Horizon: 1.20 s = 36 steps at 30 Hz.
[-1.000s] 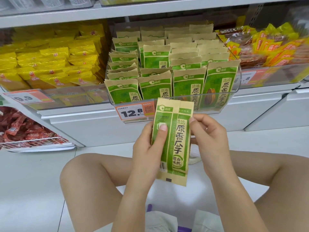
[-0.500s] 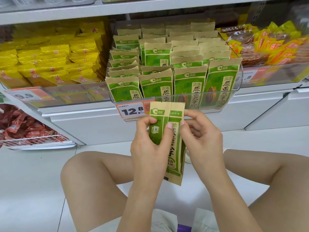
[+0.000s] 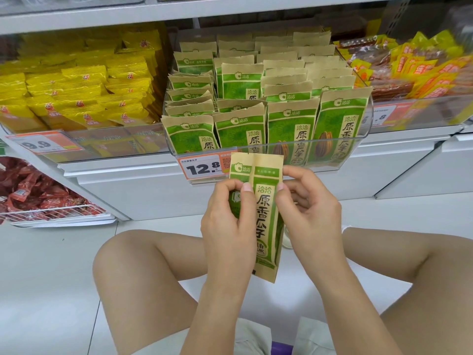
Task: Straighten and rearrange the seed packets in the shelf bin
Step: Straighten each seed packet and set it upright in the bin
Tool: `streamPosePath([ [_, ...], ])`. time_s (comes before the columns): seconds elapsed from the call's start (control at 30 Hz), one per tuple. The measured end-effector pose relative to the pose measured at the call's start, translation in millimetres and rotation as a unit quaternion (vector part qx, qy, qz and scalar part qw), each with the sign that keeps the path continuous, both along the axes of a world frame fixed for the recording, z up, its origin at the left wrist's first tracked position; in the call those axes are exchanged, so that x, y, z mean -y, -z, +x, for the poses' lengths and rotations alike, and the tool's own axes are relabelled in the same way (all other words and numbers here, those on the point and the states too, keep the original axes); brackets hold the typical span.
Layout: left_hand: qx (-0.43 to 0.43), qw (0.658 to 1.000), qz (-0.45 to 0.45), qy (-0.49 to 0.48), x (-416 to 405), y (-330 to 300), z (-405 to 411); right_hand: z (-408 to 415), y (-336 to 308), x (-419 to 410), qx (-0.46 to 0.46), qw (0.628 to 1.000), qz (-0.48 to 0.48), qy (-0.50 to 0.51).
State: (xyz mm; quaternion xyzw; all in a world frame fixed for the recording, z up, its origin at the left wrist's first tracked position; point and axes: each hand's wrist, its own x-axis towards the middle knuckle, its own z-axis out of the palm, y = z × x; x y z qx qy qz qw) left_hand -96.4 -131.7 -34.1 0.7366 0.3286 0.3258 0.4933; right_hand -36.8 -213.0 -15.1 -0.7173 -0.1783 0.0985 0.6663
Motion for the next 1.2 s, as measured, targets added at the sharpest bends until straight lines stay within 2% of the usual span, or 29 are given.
streamPosePath([
  [0.1,0.015,0.999,-0.043,0.004,-1.9,-1.7,-0.3,0.3,-2.6,0.7,-0.021,0.999,0.023,-0.024],
  [0.23,0.072,0.984,-0.159,0.026,-7.0,-8.3,1.2,3.4,-4.8,1.0,-0.062,0.995,0.044,-0.07],
  [0.37,0.098,0.957,-0.248,0.115,-12.5,-12.7,-2.4,5.1,-4.8,1.3,-0.098,0.988,0.062,-0.097],
  [0.47,0.095,0.947,-0.261,0.163,-16.3,-11.5,-5.4,5.4,-6.2,1.0,-0.121,0.983,0.073,-0.118],
  [0.67,0.123,0.932,-0.308,0.147,-14.4,-8.4,-4.2,3.9,-8.5,-2.5,-0.156,0.975,0.098,-0.127],
  [0.83,0.115,0.931,-0.313,0.145,-14.8,-7.4,-2.2,1.9,-10.5,-5.4,-0.175,0.97,0.129,-0.111],
  [1.03,0.035,0.931,-0.266,0.246,-17.1,-2.2,-6.8,2.1,-7.4,-3.3,-0.138,0.98,0.134,-0.053],
  [1.2,-0.004,0.907,-0.294,0.3,-20.6,7.6,-10.4,10.6,-8.4,3.7,-0.118,0.983,0.139,0.019],
])
